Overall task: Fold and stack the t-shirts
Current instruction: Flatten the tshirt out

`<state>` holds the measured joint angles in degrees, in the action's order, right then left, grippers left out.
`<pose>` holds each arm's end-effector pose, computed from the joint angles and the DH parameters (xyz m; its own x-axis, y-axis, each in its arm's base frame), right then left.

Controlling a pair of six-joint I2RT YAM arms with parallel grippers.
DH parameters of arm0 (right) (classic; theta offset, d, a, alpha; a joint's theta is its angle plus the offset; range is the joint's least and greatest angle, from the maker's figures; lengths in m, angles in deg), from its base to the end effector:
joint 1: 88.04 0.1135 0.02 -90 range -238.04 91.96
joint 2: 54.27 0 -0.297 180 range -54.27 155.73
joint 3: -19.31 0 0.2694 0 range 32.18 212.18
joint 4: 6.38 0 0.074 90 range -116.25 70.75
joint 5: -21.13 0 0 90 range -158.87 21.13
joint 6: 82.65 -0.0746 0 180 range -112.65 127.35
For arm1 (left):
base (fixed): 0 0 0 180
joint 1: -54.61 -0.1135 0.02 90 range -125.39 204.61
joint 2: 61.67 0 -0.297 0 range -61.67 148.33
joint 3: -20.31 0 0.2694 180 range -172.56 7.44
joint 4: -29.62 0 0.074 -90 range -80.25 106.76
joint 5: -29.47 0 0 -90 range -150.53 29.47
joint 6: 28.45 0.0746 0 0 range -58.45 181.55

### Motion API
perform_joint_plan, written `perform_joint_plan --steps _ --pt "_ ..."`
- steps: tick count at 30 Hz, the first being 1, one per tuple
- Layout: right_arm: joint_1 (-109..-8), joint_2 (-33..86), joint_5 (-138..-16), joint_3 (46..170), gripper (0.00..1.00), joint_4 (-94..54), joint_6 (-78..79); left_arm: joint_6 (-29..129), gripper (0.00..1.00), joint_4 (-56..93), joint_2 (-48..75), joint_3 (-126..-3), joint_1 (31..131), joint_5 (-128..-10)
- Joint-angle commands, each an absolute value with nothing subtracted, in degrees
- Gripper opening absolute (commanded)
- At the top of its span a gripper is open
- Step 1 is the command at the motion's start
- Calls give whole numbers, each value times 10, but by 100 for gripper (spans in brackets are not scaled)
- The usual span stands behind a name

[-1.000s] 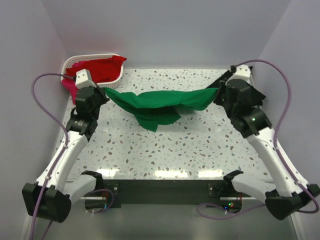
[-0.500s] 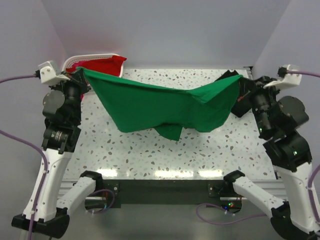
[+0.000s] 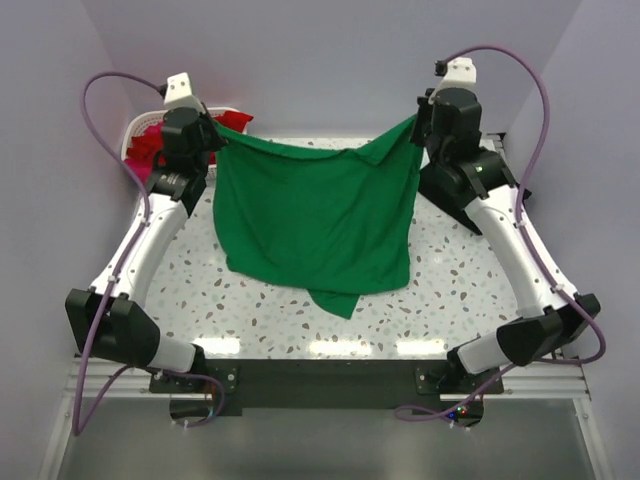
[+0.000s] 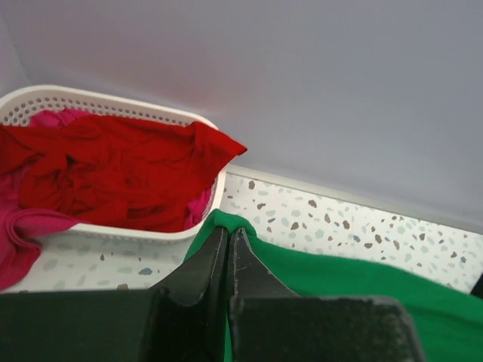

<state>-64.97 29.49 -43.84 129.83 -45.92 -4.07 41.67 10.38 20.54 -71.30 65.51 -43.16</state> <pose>0.3494 0.1145 0.4987 -0.1946 0.1121 -0.9745 0.0644 0.9928 0.1014 0.3858 -0.0516 0.4269 -0.1210 -0.3072 -0.9439 -0.1590 0.9446 -0.2871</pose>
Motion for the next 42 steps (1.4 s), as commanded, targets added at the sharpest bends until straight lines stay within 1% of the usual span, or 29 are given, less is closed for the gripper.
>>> perform_joint_plan --steps 1,9,15,21,22,26,31,36,42 --pt "-654 240 -410 1381 0 -420 -8 427 0 158 143 -764 652 -444" --pt "-653 146 -425 1398 0 -417 11 441 0 138 38 -769 653 -446" --pt "-654 52 -434 1385 0 -426 22 450 0 110 -80 -753 653 -442" --pt "-654 0 -458 1398 0 -439 30 457 0 99 -138 -751 653 -438" --pt "-653 1 -483 1398 0 -438 29 456 0 100 -139 -749 653 -440" --pt "-654 23 -513 1384 0 -436 17 452 0 101 -118 -745 653 -447" --pt "-654 103 -479 1364 0 -419 15 452 0 103 -40 -737 653 -455" --pt "-653 157 -465 1369 0 -415 15 464 0 99 23 -732 653 -451" --pt "-654 162 -465 1381 0 -420 19 473 0 99 14 -716 653 -437"
